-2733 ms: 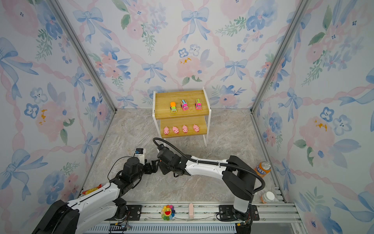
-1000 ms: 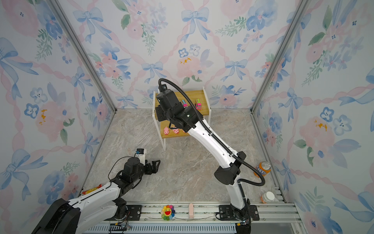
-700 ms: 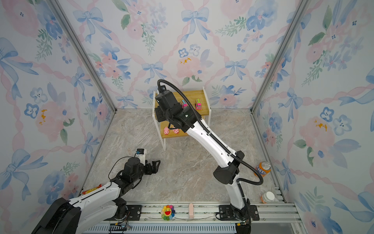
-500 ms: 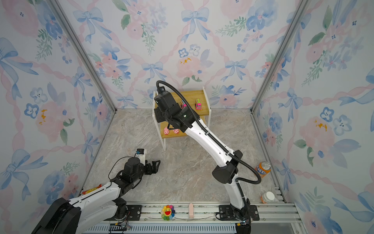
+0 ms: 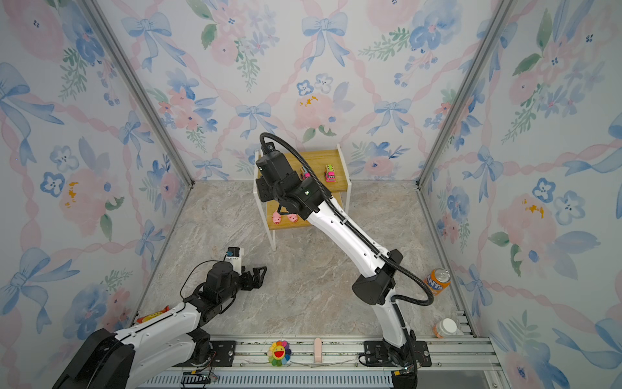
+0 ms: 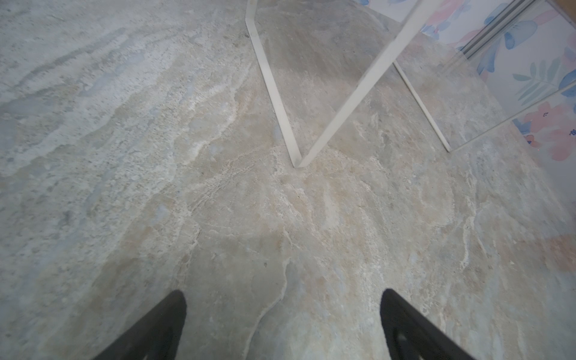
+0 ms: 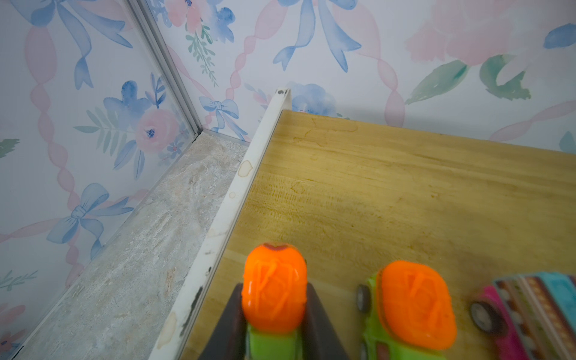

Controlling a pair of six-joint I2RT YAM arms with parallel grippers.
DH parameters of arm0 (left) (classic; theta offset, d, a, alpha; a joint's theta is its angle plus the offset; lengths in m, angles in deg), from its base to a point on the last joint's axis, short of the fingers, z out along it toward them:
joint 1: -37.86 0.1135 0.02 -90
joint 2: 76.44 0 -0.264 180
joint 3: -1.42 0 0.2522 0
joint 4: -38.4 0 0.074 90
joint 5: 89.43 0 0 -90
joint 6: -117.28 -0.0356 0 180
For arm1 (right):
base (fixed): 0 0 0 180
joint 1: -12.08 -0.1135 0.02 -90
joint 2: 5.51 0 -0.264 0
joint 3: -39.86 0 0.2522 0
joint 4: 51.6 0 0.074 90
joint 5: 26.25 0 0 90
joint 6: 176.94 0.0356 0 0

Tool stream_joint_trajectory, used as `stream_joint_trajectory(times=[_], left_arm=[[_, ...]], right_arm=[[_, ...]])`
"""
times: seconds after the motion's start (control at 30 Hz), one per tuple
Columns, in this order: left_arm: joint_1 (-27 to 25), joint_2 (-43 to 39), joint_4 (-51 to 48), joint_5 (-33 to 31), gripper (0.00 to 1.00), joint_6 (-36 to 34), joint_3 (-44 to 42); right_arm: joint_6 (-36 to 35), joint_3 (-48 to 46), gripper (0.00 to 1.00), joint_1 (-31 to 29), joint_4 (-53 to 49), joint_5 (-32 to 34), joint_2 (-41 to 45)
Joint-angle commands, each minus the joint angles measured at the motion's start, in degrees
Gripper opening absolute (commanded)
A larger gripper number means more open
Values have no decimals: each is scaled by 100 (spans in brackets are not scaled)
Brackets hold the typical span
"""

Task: Place and organize the plastic toys onto the shelf
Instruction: 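Lower the green truck beside the other green truck and open the right gripper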

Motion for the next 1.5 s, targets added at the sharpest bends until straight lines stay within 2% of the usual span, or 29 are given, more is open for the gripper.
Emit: stream_joint_trajectory(times=[0.0,0.27,0.57,0.87,1.1,1.33,1.47], left_arm=[[16,60,62,66,98,-59,73],[15,57,67,82,98,-67,78],[16,55,63,78,98,-63,74],[16,71,68,63,98,-73,90],[11,78,64,52,98,-75,88],[15,74,71,53,98,-77,86],[16,74,63,67,98,-80,106]], right_arm=[[49,171,26,35,137,138,-170],[54,181,28,56,173,155,-243],[1,177,39,88,160,146,-241],[-116,146,44,45,168,119,-120],[-315,-3,56,-34,101,242,259],[-492,-308,62,-88,19,300,682],[-854,-422,66,-211,-164,313,1056]])
